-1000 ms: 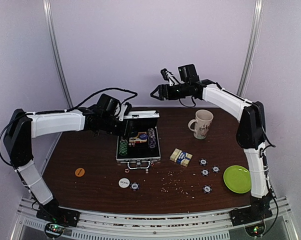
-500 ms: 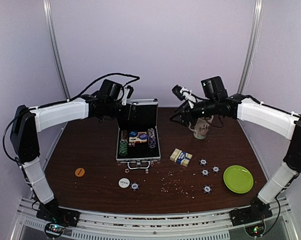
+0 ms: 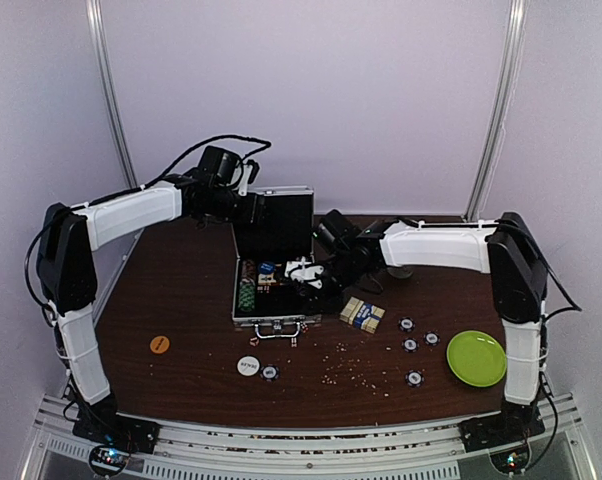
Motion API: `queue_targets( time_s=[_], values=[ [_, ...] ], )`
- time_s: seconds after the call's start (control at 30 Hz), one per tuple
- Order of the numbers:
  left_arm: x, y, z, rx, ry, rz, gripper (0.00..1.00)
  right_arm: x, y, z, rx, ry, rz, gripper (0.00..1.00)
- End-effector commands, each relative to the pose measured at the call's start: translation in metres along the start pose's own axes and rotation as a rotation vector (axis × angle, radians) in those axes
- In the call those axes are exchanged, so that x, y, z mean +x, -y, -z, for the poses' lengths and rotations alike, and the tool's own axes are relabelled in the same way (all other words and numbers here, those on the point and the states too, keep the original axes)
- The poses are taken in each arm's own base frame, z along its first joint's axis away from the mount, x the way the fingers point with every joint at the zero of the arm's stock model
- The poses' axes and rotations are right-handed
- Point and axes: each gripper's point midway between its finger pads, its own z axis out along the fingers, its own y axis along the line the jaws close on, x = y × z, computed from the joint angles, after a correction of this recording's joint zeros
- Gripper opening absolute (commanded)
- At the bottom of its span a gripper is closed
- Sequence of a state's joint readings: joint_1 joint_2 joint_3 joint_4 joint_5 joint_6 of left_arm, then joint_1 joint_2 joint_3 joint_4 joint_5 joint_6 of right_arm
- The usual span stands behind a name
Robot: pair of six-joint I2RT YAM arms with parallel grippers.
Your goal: Pack up texas hold em set
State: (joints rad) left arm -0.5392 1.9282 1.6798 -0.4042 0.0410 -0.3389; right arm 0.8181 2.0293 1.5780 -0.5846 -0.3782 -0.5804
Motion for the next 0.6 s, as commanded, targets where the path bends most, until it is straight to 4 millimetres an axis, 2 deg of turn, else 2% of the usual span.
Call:
queue_targets(
  time_s=[0.0, 0.1, 0.3, 0.43, 0.57],
  values=[
    [-0.01, 0.001, 0.005, 0.023, 0.031, 0.003, 0.63, 0.001, 0.004, -0.013, 0.02, -0.063, 0.025, 0.46],
    [-0.007, 0.002, 0.006, 0.03, 0.034, 0.007, 0.63, 0.007, 0.005, -0.023, 0.025, -0.089, 0.028, 0.46],
    [-0.001, -0.001, 0.008, 0.019, 0.024, 0.007, 0.63, 0.031, -0.001, -0.039, -0.001, -0.17, 0.042, 0.43],
    [-0.001, -0.001, 0.011, 0.018, 0.026, 0.008, 0.63, 0.043, -0.018, -0.038, -0.085, -0.205, 0.034, 0.33],
    [-0.001, 0.001, 0.012, 0.033, 0.025, 0.008, 0.63, 0.051, -0.037, -0.032, -0.147, -0.222, 0.03, 0.27]
  ],
)
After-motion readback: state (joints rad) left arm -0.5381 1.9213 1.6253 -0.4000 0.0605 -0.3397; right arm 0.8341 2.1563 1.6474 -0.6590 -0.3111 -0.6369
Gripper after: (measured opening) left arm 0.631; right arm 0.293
